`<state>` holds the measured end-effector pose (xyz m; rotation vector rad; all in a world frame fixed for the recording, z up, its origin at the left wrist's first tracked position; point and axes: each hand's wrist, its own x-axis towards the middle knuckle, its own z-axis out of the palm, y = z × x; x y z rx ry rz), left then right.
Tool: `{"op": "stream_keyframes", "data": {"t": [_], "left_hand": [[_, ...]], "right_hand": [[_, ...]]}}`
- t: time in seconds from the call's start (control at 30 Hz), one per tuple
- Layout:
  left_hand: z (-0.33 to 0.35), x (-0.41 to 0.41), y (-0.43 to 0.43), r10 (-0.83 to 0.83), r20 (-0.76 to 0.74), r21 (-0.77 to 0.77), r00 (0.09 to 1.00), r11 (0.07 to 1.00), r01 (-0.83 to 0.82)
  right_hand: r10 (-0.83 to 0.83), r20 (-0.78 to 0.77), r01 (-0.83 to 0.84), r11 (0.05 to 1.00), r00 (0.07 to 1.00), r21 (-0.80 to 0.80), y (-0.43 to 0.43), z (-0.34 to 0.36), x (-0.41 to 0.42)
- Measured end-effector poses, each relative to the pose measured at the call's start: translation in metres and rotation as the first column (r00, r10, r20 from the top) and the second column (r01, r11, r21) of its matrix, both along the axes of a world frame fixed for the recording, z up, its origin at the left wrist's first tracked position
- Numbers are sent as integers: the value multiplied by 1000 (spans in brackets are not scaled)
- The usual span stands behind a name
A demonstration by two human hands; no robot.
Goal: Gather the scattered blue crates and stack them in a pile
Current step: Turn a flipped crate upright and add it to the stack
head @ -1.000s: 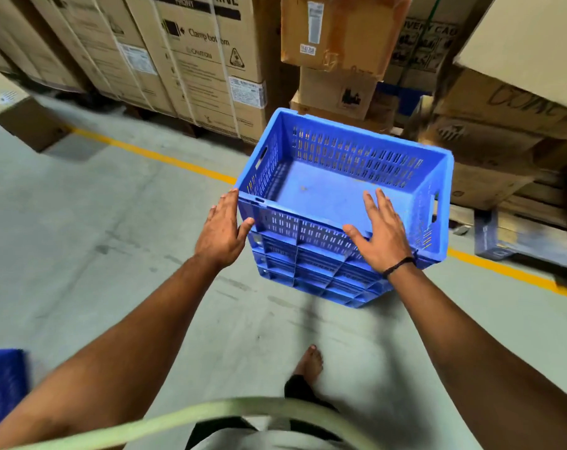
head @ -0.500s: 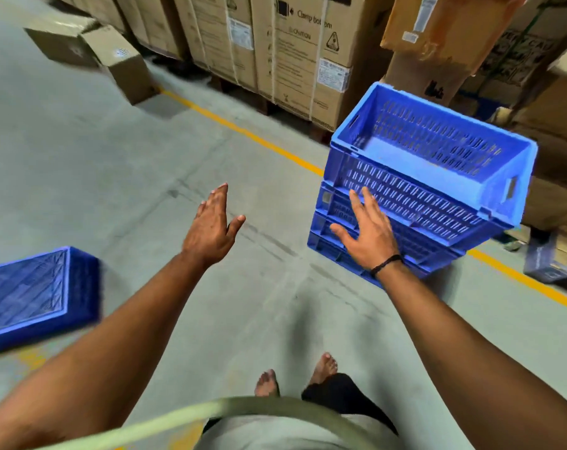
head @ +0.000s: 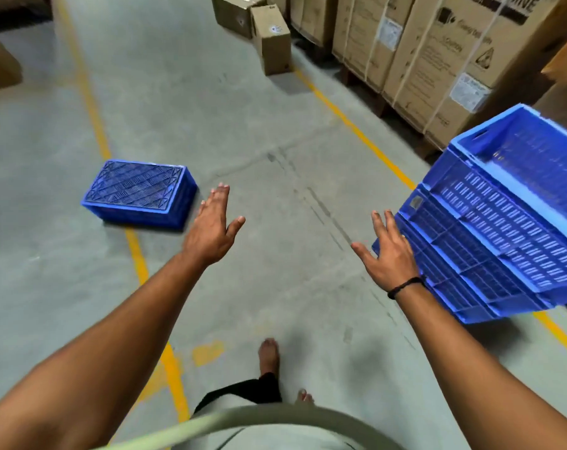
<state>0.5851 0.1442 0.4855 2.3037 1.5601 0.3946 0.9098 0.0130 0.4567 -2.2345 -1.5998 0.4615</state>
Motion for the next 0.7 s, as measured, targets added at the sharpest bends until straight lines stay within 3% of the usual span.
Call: {"op": "stream_keyframes", "data": {"t": [0.3, 0.5, 0.7], "left_hand": [[-5, -170, -30, 277, -48, 0, 960, 961, -277], [-13, -278, -17, 361, -107, 19, 926, 932, -361], [-18, -381, 45, 373, -130, 1, 919, 927, -376]], "right_hand": [[255, 13, -255, 967, 967, -3, 52, -2, -129], [434, 63, -434, 901, 899, -11, 118, -3, -241], [506, 137, -511, 860, 851, 0, 196, -1, -358]]}}
